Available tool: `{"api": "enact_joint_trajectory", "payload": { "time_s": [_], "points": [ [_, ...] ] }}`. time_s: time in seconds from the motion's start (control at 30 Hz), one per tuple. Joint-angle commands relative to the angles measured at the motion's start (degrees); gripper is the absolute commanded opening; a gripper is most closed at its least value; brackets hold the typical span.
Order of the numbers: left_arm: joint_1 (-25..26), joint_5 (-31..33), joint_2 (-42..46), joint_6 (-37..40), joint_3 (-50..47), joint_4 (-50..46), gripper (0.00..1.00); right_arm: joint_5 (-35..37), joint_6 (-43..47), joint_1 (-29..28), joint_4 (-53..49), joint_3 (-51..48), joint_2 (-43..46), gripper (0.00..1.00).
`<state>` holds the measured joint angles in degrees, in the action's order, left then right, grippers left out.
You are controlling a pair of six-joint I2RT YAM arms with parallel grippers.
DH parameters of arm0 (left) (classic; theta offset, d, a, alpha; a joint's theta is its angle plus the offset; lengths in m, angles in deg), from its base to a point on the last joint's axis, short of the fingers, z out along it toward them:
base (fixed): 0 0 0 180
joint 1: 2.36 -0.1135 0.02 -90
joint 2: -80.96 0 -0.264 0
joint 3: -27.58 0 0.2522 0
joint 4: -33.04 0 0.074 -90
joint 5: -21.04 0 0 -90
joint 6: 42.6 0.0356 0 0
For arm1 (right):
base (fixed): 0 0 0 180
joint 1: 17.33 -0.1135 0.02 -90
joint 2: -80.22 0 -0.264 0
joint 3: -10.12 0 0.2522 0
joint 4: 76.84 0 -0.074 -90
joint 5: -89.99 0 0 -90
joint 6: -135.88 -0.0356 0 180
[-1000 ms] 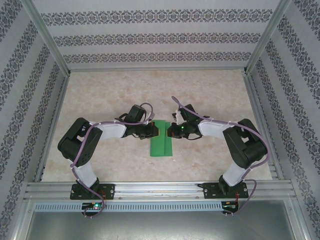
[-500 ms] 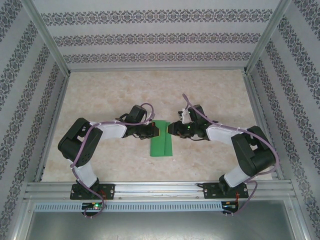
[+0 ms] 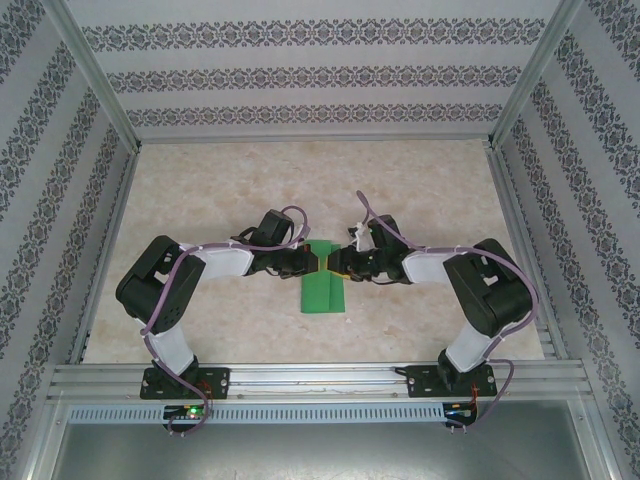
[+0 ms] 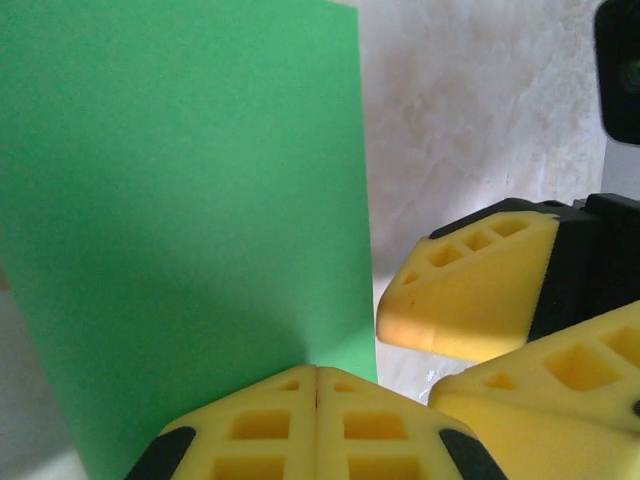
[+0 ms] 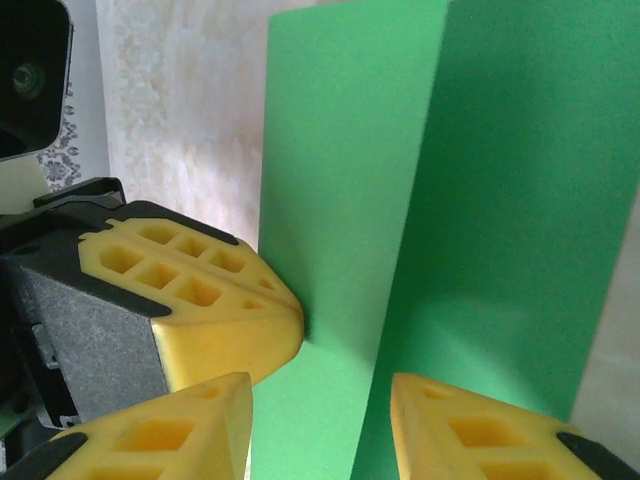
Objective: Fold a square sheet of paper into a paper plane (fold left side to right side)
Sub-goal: First fold in half a square sheet of paper at the center of the table.
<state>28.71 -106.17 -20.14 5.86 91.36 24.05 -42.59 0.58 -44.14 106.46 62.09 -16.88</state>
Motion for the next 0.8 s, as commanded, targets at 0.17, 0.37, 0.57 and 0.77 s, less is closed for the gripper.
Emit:
{"api": "enact_joint_trajectory", "payload": {
  "time_s": [0.17, 0.37, 0.57, 0.77],
  "points": [
    [0.57, -0.06, 0.92, -1.25, 0.63, 2.25, 0.02, -1.09, -1.63, -1.22, 3.24, 0.27, -1.95, 0.37],
    [0.6, -0.05, 1.32, -1.26, 0.36, 2.28, 0.03, -0.45, -1.48, -1.3, 3.0, 0.11, -1.69, 0.22],
    [0.53, 2.15, 5.96, -0.43, -1.07, 0.44, 0.17, 1.8, -0.54, -1.29, 0.16, 0.43, -0.42, 0.05],
    [-0.52, 8.31, 11.38, 0.64, -3.59, -4.34, 0.37, 4.52, 1.99, -1.31, -4.68, 1.33, 0.95, 0.02]
  ]
}}
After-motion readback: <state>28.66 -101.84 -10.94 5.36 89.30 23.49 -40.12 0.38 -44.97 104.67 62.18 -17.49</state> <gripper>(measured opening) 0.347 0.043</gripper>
